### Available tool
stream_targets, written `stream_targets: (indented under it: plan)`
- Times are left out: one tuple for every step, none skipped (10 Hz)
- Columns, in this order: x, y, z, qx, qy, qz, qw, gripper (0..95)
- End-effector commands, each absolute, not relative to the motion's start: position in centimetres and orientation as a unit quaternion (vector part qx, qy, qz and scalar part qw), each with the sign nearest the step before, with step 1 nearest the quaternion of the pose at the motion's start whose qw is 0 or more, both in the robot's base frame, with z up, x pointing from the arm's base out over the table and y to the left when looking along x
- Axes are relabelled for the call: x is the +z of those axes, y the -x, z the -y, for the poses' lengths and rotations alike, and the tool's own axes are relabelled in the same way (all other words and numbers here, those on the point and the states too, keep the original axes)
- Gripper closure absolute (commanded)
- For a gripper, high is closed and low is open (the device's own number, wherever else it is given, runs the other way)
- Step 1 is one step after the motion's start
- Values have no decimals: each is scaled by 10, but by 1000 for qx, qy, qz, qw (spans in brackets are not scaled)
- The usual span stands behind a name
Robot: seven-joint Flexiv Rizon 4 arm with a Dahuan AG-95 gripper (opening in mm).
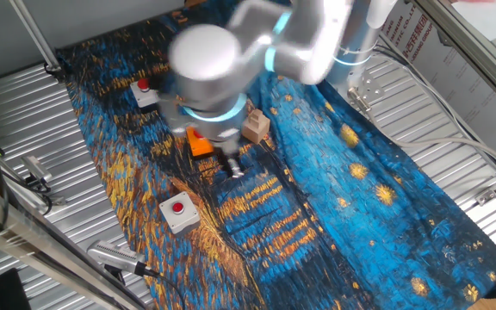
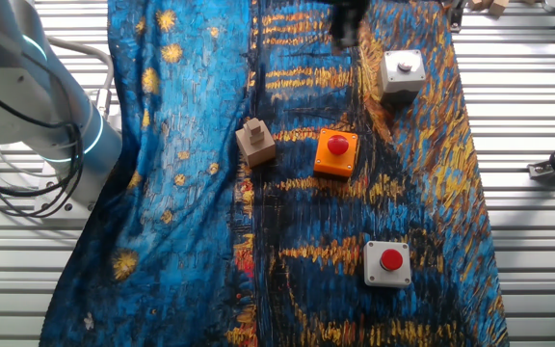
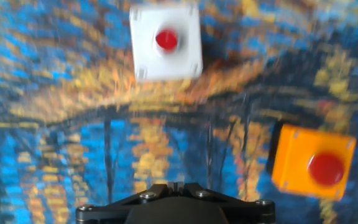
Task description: Press three buttons from left to right in sequence
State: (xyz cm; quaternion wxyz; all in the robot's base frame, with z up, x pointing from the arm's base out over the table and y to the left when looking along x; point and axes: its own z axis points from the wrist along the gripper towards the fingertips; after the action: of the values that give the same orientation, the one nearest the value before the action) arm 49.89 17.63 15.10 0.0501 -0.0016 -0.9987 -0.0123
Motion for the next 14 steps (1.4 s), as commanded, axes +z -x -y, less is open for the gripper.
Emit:
stream_targets:
  plan:
    - [150, -514, -176, -15, -1, 999, 52, 950]
    - [146, -515, -174, -18, -2, 999, 49, 950]
    - [138, -516, -172, -24, -4, 999, 42, 950]
    - [135, -516, -171, -26, -5, 999, 41, 950]
    - [132, -517, -170, -31, -5, 999, 39, 950]
    - [131, -517, -170, -30, -6, 999, 40, 950]
    - [132, -517, -170, -30, -7, 999, 42, 950]
    - [133, -517, -170, -27, -6, 999, 42, 950]
    - [135, -516, -171, -26, -3, 999, 45, 950]
    - [135, -516, -171, -26, -3, 999, 46, 950]
    - [136, -516, -171, -25, -3, 999, 46, 950]
    - [136, -516, -171, -25, -3, 999, 46, 950]
    - [136, -516, -171, -24, -1, 999, 48, 950]
    - [136, -516, -171, -24, -1, 998, 49, 950]
